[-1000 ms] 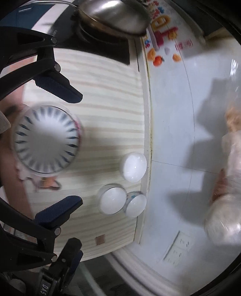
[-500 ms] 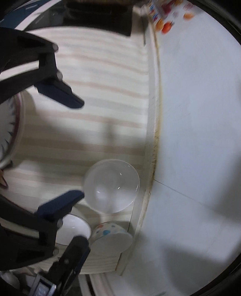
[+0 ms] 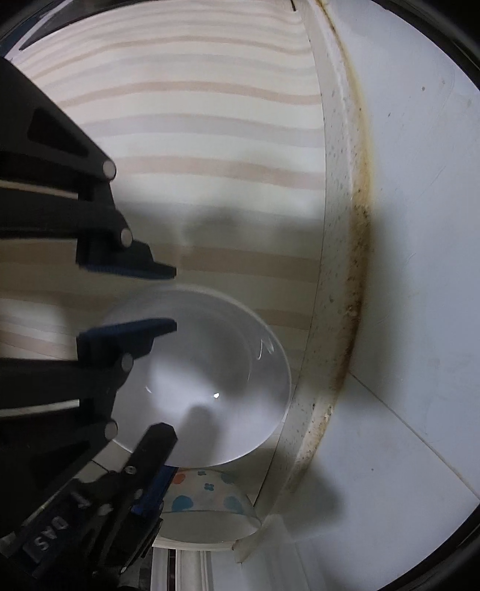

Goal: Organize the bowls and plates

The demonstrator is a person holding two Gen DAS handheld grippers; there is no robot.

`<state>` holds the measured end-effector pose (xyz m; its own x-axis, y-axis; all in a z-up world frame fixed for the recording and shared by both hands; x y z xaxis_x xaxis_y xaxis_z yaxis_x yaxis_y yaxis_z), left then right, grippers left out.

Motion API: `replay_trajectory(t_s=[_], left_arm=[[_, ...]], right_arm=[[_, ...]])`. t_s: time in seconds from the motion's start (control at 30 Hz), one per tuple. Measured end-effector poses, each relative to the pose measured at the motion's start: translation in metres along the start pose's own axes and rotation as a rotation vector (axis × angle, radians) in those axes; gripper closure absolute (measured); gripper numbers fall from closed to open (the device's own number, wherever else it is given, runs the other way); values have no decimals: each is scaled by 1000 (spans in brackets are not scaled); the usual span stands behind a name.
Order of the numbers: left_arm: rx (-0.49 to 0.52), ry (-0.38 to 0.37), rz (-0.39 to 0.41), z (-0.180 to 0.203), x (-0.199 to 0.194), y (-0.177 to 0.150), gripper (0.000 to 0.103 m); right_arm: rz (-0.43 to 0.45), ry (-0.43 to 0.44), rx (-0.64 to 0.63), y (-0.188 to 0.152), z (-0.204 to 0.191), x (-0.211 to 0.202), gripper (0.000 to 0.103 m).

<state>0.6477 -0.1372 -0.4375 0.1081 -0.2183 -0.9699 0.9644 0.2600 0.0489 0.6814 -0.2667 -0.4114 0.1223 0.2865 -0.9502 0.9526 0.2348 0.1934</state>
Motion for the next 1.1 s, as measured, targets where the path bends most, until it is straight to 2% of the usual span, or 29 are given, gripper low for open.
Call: replay_trajectory(t_s=[0.07,0.27,0.53,0.87,1.1], left_arm=[[7,15,14,0,-1,-2,86],[6,21,19,-3,-7,-12,87],[13,49,50,-28,-38,-65,86],[67,14,63,-33,-78,-133,86],[132,-15,32,-11,-83,-193,86]], right_arm=[[-1,-12,-3,2,1,4,89],[3,-8,-15,-2,-5,4,90],[-1,18,-81,-32,-43,-2,90],[40,52,-113,-105,-73,-44,89],[75,43,-73,-172,-55,-85,89]])
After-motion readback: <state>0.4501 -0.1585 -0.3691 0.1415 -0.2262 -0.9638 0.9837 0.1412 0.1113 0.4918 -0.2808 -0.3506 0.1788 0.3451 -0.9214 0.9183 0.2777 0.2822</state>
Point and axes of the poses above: each gripper's, at about its wrist camera, not at the fingertips, and x roughly the way its jaws point, z to its right, y to its top, the point moved 8 cm from there along x, roughly the way its jaws point, and after that the axes turned 12 degrees about -x, right-handed, at the moved point
